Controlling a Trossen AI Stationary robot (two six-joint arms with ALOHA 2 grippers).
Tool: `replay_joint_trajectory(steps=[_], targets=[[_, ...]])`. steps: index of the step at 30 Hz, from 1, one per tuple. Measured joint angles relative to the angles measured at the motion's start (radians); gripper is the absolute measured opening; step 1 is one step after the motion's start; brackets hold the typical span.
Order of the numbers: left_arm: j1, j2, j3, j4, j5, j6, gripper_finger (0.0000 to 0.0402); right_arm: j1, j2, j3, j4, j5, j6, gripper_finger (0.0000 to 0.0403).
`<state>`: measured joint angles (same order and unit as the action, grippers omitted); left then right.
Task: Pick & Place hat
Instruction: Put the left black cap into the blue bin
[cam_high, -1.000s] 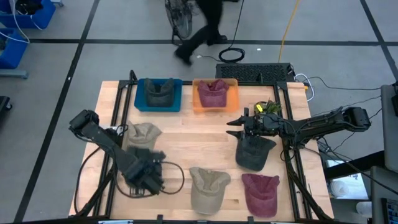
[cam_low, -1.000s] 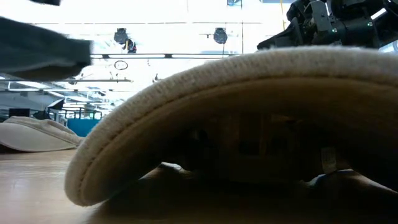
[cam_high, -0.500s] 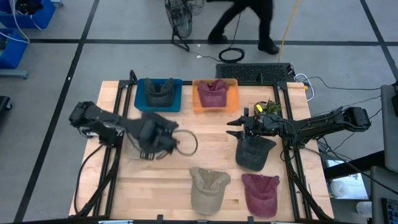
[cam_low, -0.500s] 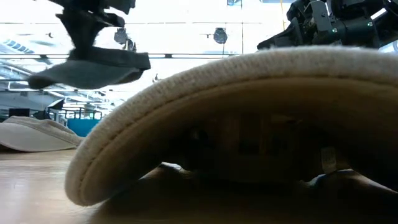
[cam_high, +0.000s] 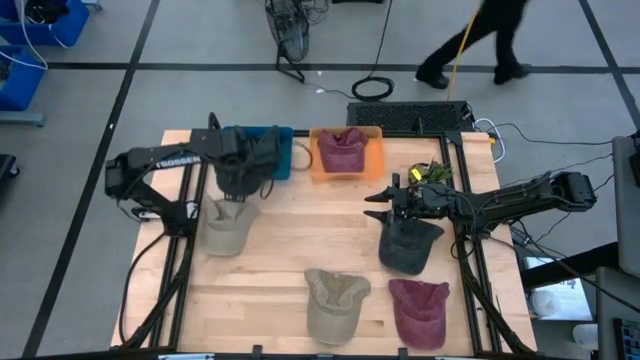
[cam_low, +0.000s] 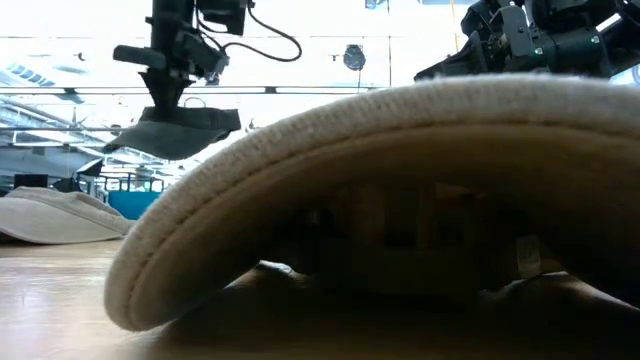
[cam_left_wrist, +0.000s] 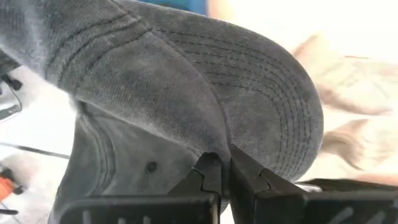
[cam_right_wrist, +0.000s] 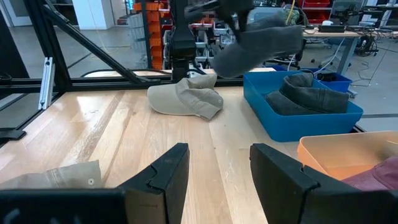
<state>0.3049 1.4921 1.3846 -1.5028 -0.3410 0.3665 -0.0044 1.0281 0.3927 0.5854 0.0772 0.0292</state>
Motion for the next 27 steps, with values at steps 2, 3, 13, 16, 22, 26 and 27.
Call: replay_joint_trajectory(steps=[2,3,13,16,22,26,27], targets=[[0.054,0.0,0.0,0.064,0.005,0.059,0.001,0.0,0.0,0.0,0.0,0.0,0.0,0.0155],[0.078,0.0,0.0,0.108,0.01,0.088,0.0007,0.0,0.0,0.0,0.0,0.0,0.0,0.0155],[0.274,0.028,0.0,0.342,0.069,0.231,0.0006,0.0,0.0,0.0,-0.04,0.0,-0.015,0.0155],[0.3,0.055,0.0,0.35,0.078,0.238,0.0012,-0.001,0.0,0.0,-0.054,0.006,-0.018,0.0155],[0.319,0.125,-0.001,0.362,0.078,0.25,0.0006,-0.001,0.0,0.0,-0.059,0.006,-0.019,0.0155],[0.324,0.174,-0.001,0.372,0.079,0.246,0.0016,-0.001,0.0,0.0,-0.068,0.006,-0.018,0.0155],[0.326,0.184,-0.001,0.372,0.081,0.24,0.0015,-0.001,0.0,0.0,-0.068,0.005,-0.017,0.0155]])
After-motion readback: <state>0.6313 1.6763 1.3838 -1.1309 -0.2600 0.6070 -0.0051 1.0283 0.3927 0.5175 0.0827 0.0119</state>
